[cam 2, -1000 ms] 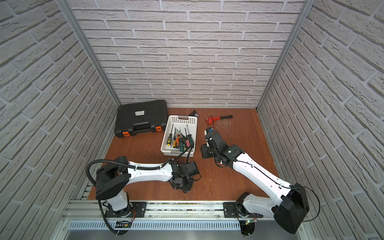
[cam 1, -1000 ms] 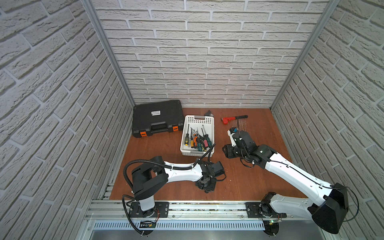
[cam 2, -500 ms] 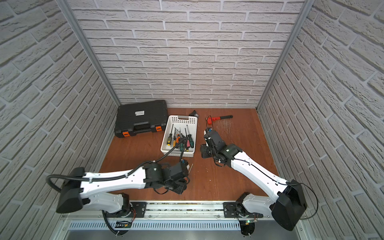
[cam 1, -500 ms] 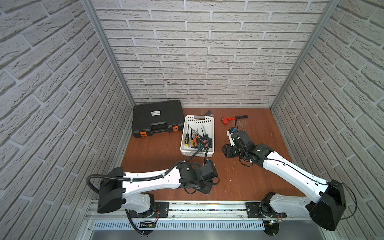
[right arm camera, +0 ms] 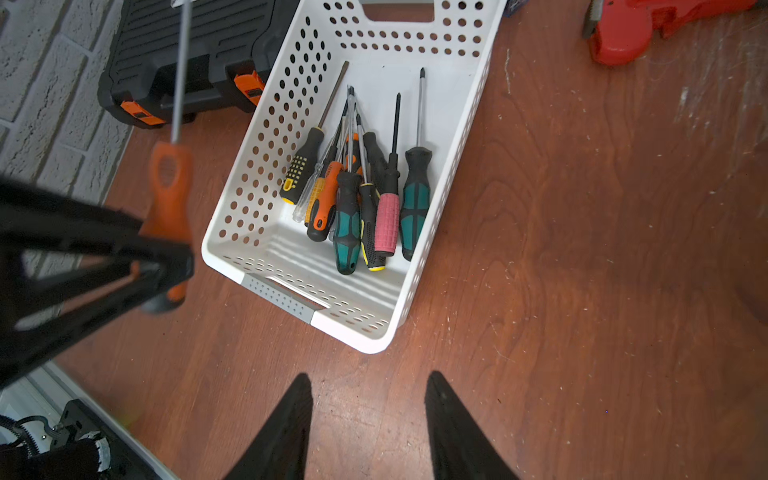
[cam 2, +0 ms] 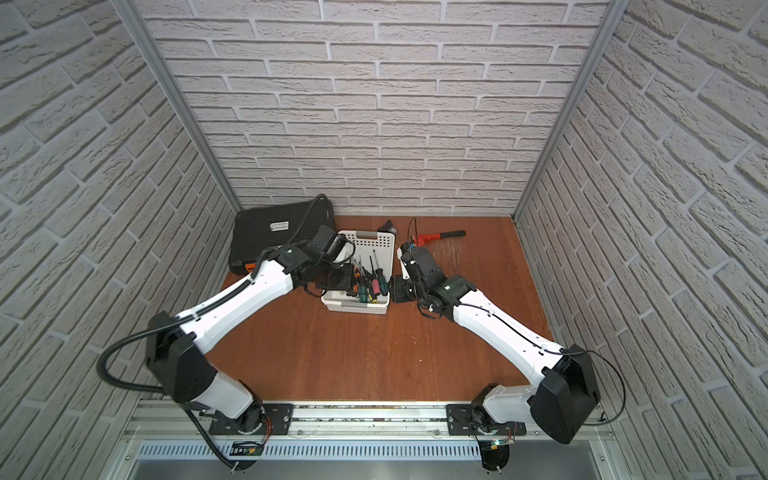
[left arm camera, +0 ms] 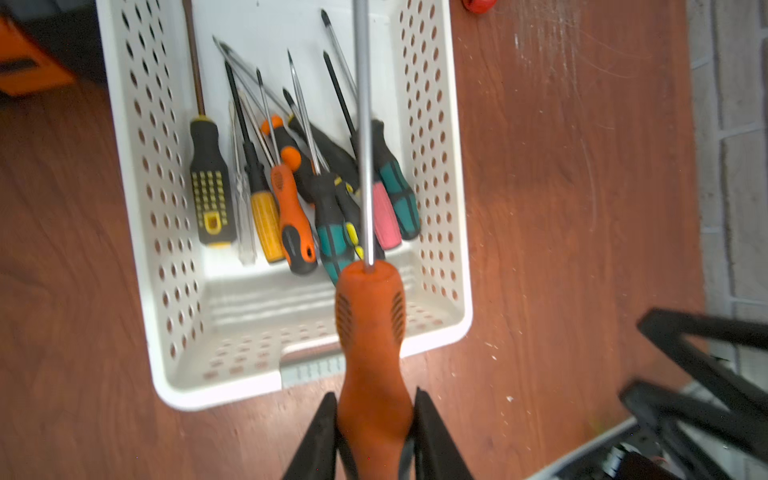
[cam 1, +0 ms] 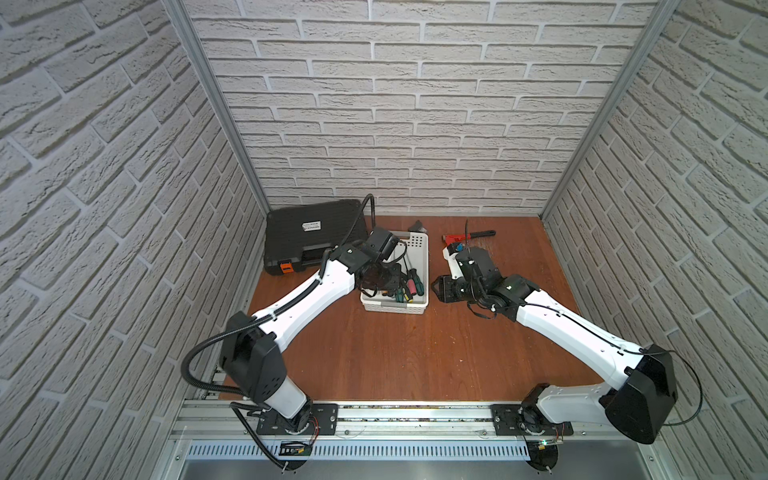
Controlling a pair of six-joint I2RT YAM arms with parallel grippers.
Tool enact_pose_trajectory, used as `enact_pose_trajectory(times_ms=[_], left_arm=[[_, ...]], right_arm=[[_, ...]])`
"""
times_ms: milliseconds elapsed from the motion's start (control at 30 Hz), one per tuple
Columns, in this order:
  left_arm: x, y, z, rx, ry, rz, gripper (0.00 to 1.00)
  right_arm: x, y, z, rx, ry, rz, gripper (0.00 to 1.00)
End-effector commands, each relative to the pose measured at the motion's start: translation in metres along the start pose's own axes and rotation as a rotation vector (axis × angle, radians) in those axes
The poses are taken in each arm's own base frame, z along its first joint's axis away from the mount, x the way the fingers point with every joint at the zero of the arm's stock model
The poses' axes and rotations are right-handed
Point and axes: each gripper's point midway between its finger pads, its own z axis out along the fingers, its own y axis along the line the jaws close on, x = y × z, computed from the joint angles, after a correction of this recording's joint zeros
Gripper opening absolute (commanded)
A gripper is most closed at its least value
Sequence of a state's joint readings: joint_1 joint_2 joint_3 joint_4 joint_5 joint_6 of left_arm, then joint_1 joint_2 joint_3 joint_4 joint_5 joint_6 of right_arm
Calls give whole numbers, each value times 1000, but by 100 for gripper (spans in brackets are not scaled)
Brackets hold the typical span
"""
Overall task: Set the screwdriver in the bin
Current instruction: 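Carry the orange screwdriver with the left gripper into the bin, then open the left gripper to release the orange screwdriver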
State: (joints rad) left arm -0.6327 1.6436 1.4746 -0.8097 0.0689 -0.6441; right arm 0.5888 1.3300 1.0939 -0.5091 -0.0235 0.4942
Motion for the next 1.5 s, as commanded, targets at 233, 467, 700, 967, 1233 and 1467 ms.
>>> enact_pose_trajectory(times_ms=[233, 467, 700, 967, 1233, 1467], left_arm=[[6, 58, 71, -114, 217, 61, 12], [15, 76, 94, -164, 249, 42, 14], [12, 83, 104, -183, 262, 54, 21], [8, 82, 102, -181, 244, 58, 35], [-15, 72, 62, -170, 131, 75, 42], [-25, 64, -6, -122, -33, 83, 58]], right_arm=[[-4, 8, -2, -46, -19, -3, 46], [-3, 12, 6, -61, 2, -5, 46], [-3, 13, 9, -64, 12, -6, 46], [-4, 12, 7, -57, 8, -15, 46], [-8, 12, 2, -50, -4, -24, 48], [-18, 5, -8, 3, -48, -65, 47]])
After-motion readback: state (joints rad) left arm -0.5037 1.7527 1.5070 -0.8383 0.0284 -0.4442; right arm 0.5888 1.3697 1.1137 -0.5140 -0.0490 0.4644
